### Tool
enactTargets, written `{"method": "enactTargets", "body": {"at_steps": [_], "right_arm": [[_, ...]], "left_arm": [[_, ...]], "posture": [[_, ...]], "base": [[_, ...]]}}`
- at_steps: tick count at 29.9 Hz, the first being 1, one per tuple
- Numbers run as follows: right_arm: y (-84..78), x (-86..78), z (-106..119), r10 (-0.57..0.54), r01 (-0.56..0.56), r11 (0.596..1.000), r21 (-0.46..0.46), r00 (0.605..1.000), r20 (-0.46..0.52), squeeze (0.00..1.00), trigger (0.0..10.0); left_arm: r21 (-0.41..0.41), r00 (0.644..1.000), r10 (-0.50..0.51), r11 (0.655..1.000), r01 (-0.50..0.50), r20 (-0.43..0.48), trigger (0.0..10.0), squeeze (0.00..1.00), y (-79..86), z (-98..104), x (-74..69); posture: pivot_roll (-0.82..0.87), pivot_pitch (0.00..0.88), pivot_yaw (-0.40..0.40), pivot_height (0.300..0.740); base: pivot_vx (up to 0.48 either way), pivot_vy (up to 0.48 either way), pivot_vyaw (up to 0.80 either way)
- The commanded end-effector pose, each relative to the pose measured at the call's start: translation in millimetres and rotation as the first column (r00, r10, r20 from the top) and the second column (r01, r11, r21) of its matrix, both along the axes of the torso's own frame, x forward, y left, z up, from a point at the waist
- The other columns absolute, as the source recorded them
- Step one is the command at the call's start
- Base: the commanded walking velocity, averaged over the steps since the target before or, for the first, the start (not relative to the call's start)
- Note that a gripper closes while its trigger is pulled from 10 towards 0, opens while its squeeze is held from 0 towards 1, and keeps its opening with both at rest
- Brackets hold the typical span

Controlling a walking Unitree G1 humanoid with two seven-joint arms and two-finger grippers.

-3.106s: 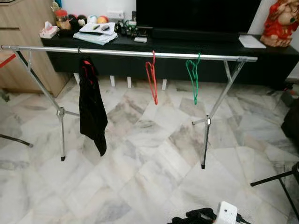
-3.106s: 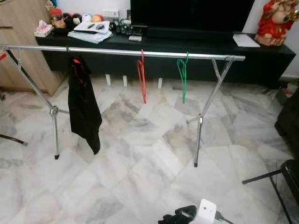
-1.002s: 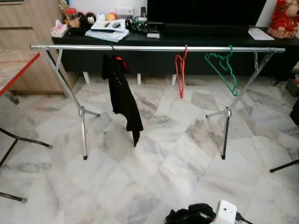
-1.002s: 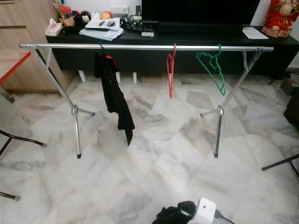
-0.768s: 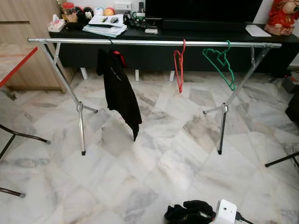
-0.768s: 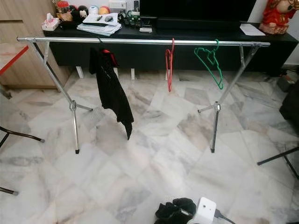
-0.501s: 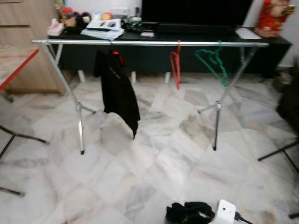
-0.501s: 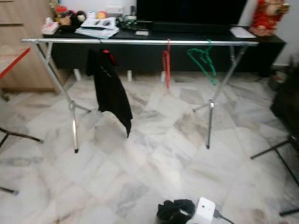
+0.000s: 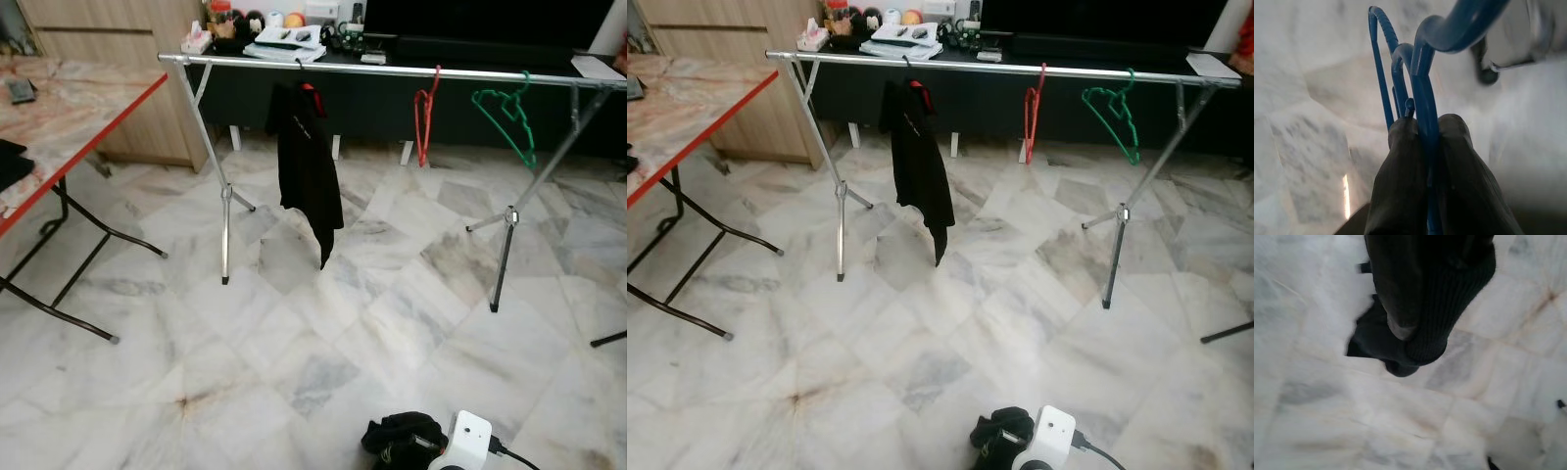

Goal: Hang hanger

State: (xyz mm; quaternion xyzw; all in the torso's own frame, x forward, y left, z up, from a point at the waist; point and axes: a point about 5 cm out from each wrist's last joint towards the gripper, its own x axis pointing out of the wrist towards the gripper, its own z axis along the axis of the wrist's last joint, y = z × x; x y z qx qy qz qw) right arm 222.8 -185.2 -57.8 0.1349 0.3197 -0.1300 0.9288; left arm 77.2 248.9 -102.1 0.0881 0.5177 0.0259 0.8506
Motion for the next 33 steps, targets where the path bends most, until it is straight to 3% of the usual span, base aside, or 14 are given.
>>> {"method": "enactTargets", "body": {"at_steps": [1, 16, 22, 25, 26, 27, 28, 31, 32, 33], "right_arm": [[-0.3, -2.4, -1.1, -0.01, 0.01, 1.0, 0.005, 1.0, 0.001, 0.0, 10.0], [-1.5, 22.5, 16.8, -0.009, 0.008, 1.0, 0.008, 0.995, 0.102, 0.0, 10.0], [-8.1, 55.8, 48.6, -0.018, 0.023, 1.0, -0.016, 0.963, 0.269, 0.0, 10.0], [-9.2, 63.1, 56.6, -0.019, 0.027, 0.999, -0.021, 0.952, 0.306, 0.0, 10.0], [-9.6, 67.7, 61.8, -0.017, 0.026, 0.999, -0.025, 0.944, 0.33, 0.0, 10.0], [-11.5, 79.7, 76.4, -0.019, 0.033, 0.999, -0.03, 0.919, 0.393, 0.0, 10.0], [-12.4, 86.3, 85.1, -0.02, 0.038, 0.999, -0.033, 0.903, 0.428, 0.0, 10.0], [-12.9, 93.0, 94.3, -0.021, 0.041, 0.999, -0.034, 0.886, 0.464, 0.0, 10.0], [-12.7, 98.3, 102.2, -0.022, 0.044, 0.999, -0.031, 0.868, 0.497, 0.0, 10.0], [-12.7, 98.3, 102.2, -0.022, 0.044, 0.999, -0.031, 0.868, 0.497, 0.0, 10.0]], "left_arm": [[0.018, 0.999, -0.004, 1.0, 0.005, -0.032, 10.0, 0.0, 5.1, -0.4, -7.2], [0.028, 0.999, -0.006, 1.0, 0.005, 0.037, 10.0, 0.0, 5.1, 2.7, -1.3], [0.056, 0.989, -0.011, 0.998, 0.002, 0.149, 10.0, 0.0, 5.0, 8.3, 6.5], [0.067, 0.986, -0.023, 0.998, 0.011, 0.168, 10.0, 0.0, 4.9, 9.6, 8.2], [0.075, 0.972, -0.047, 0.997, 0.03, 0.231, 10.0, 0.0, 4.1, 15.9, 32.2], [0.089, 0.915, -0.092, 0.994, 0.062, 0.393, 10.0, 0.0, -1.9, 43.3, 108.0], [0.095, 0.889, -0.106, 0.993, 0.071, 0.446, 10.0, 0.0, -4.9, 57.1, 135.4], [0.089, 0.87, -0.107, 0.993, 0.073, 0.48, 10.0, 0.0, -5.5, 62.6, 142.8], [0.117, 0.828, -0.154, 0.987, 0.107, 0.54, 10.0, 0.0, -9.2, 72.8, 154.9], [0.117, 0.828, -0.154, 0.987, 0.107, 0.54, 10.0, 0.0, -9.2, 72.8, 154.9]], "posture": [[-0.01, 0.132, -0.003, 0.74], [-0.02, 0.127, -0.005, 0.74], [-0.01, 0.127, -0.008, 0.74], [-0.01, 0.127, -0.008, 0.74], [-0.01, 0.126, -0.009, 0.74], [-0.01, 0.125, -0.01, 0.74], [-0.01, 0.123, -0.011, 0.74], [-0.01, 0.123, -0.013, 0.74], [-0.01, 0.122, -0.014, 0.74], [-0.01, 0.122, -0.014, 0.74]], "base": [[0.0, 0.0, 0.0], [0.0, 0.0, 0.0], [0.0, 0.0, 0.0], [0.0, 0.0, 0.0], [0.0, 0.0, 0.0], [0.0, 0.0, 0.0], [0.0, 0.0, 0.0], [0.0, 0.0, 0.0], [0.0, 0.0, 0.0], [0.0, 0.0, 0.0]]}}
